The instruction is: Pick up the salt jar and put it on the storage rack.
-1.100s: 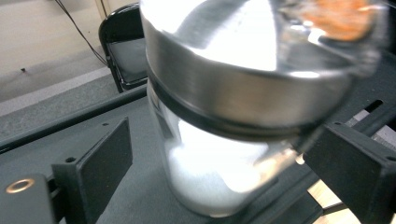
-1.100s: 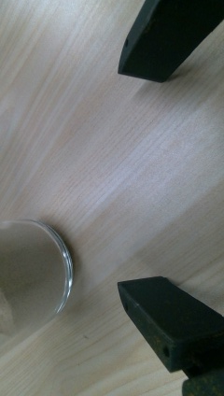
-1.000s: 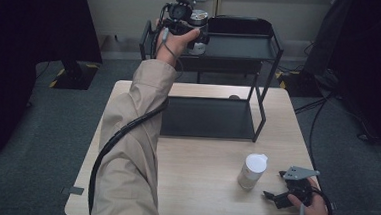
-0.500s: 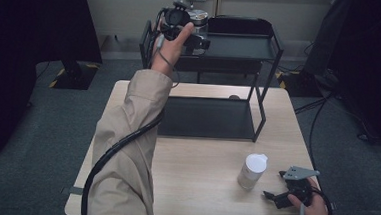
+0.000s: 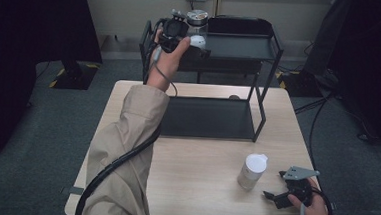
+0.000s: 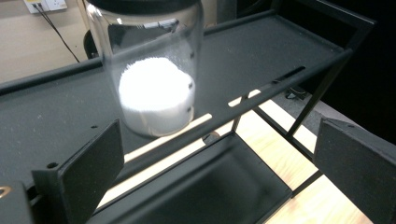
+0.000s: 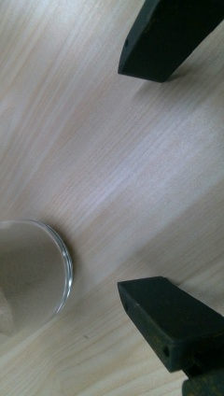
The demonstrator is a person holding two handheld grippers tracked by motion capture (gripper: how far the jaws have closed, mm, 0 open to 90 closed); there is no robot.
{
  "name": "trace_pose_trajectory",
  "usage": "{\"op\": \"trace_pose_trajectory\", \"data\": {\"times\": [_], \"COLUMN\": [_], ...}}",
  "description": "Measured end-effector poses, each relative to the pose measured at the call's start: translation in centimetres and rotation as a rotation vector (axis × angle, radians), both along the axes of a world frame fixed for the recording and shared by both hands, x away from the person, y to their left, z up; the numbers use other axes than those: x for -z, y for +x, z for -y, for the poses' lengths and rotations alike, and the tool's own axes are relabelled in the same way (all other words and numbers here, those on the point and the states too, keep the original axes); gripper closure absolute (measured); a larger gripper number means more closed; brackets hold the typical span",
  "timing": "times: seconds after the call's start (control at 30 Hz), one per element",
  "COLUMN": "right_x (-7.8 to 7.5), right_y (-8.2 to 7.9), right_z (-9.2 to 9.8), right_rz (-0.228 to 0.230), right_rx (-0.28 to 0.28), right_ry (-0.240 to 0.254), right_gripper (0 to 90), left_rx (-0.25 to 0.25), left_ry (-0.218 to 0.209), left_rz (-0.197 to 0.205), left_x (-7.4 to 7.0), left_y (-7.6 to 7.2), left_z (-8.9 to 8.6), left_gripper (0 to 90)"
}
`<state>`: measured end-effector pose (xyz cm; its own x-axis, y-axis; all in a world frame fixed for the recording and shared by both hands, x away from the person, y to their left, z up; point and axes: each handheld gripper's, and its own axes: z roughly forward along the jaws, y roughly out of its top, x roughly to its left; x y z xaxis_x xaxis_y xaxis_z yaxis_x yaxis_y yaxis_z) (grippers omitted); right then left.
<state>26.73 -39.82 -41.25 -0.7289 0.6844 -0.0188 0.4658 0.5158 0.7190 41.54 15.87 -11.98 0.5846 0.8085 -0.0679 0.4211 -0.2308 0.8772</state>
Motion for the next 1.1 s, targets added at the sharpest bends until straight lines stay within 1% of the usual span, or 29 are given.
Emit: {"op": "trace_pose_trajectory", "data": {"times": [0.1, 0.17, 0.23, 0.4, 0.43, 0.5, 0.53, 0.6, 0.67, 0.87, 1.1], "right_x": [0.0, 0.0, 0.0, 0.0, 0.0, 0.0, 0.0, 0.0, 0.0, 0.0, 0.0], "right_y": [0.0, 0.0, 0.0, 0.0, 0.0, 0.0, 0.0, 0.0, 0.0, -0.1, -0.1], "right_z": [0.0, 0.0, 0.0, 0.0, 0.0, 0.0, 0.0, 0.0, 0.0, 0.0, 0.0], "right_rz": [0.000, 0.000, 0.000, 0.002, 0.001, 0.001, 0.001, 0.001, 0.001, 0.001, 0.001], "right_rx": [0.000, 0.000, 0.000, -0.001, -0.001, 0.000, 0.000, 0.000, 0.000, 0.000, 0.001], "right_ry": [0.000, 0.000, 0.000, 0.000, 0.000, 0.000, 0.000, 0.000, 0.000, 0.000, 0.000], "right_gripper": [0.0, 0.0, 0.0, 0.0, 0.0, 0.0, 0.0, 0.0, 0.0, 0.0, 0.0], "left_rx": [0.004, 0.010, 0.012, 0.020, 0.026, 0.035, 0.033, 0.032, 0.029, 0.026, 0.030], "left_ry": [-0.001, -0.014, -0.012, -0.024, -0.028, -0.046, -0.057, -0.055, -0.065, -0.072, -0.080], "left_rz": [0.010, 0.005, 0.006, -0.001, 0.001, 0.002, 0.005, 0.004, 0.000, 0.011, 0.004], "left_x": [0.5, 0.9, 1.4, 2.5, 3.0, 3.6, 4.0, 4.4, 4.9, 6.4, 8.1], "left_y": [-0.4, -0.6, -0.8, -1.2, -1.3, -1.4, -1.4, -1.5, -1.6, -2.1, -2.3], "left_z": [-0.1, -0.3, -0.3, -0.4, -0.4, -0.6, -0.7, -0.8, -0.9, -1.0, -1.1], "left_gripper": [1.4, 1.5, 1.5, 1.7, 1.7, 1.7, 1.7, 1.7, 1.7, 1.7, 1.7]}}
